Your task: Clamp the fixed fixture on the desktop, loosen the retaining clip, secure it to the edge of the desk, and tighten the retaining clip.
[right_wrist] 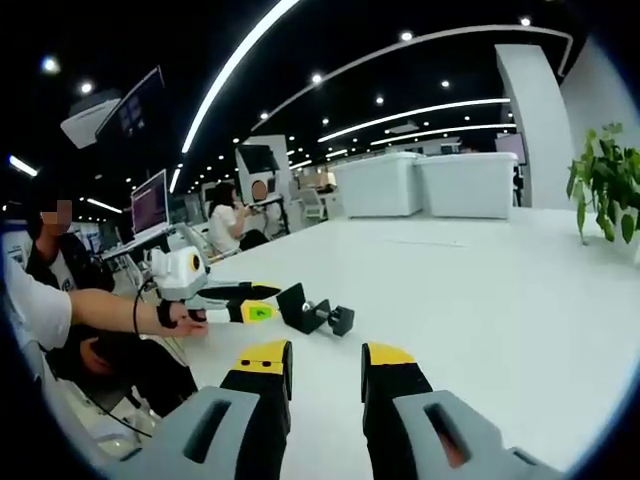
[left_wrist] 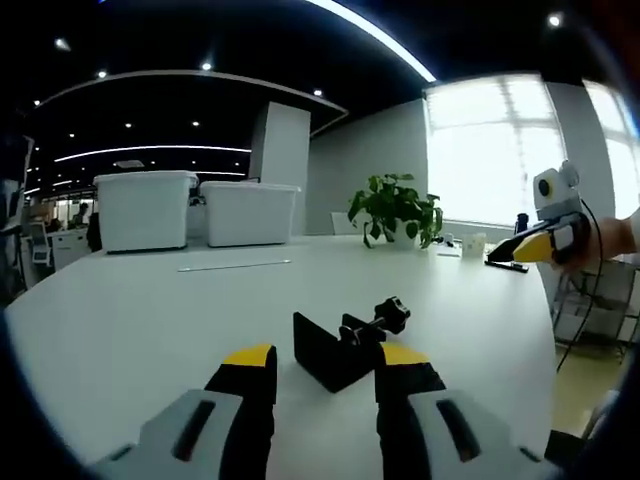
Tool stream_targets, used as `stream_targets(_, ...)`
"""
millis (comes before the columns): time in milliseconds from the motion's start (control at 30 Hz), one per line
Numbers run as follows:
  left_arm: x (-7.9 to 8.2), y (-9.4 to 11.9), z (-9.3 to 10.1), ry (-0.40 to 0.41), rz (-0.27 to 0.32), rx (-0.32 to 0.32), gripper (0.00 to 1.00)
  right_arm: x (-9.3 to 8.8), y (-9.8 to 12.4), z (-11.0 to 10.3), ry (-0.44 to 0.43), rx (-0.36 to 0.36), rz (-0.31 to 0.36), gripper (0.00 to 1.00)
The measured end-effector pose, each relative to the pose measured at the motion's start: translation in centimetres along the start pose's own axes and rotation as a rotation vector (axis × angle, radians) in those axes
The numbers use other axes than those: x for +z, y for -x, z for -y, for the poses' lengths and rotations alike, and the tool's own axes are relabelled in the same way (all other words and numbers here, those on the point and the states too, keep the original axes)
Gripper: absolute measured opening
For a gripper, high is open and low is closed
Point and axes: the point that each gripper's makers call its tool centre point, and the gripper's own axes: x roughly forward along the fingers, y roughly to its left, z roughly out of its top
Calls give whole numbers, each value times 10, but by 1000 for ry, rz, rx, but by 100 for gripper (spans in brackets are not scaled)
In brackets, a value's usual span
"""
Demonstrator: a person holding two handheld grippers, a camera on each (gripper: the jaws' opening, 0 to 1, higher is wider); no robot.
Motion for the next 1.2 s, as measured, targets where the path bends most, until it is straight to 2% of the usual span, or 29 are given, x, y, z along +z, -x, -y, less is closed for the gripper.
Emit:
stream_targets(333,-6,-10,-4,-13,-31,30,40,3,5,-6,59,16,18,26)
stream_targets(900,-14,-19,-24,-42,-75,128,38,-4,8,-1,39,7,19,26)
stream_targets(1000,-14,-21,-29,-26,-79,145,38,-6,7,-1,69,5,3,26)
stream_targets(1200,-14,-28,-35,-41,-84,162,36,4,5,-9,84,21,21,26)
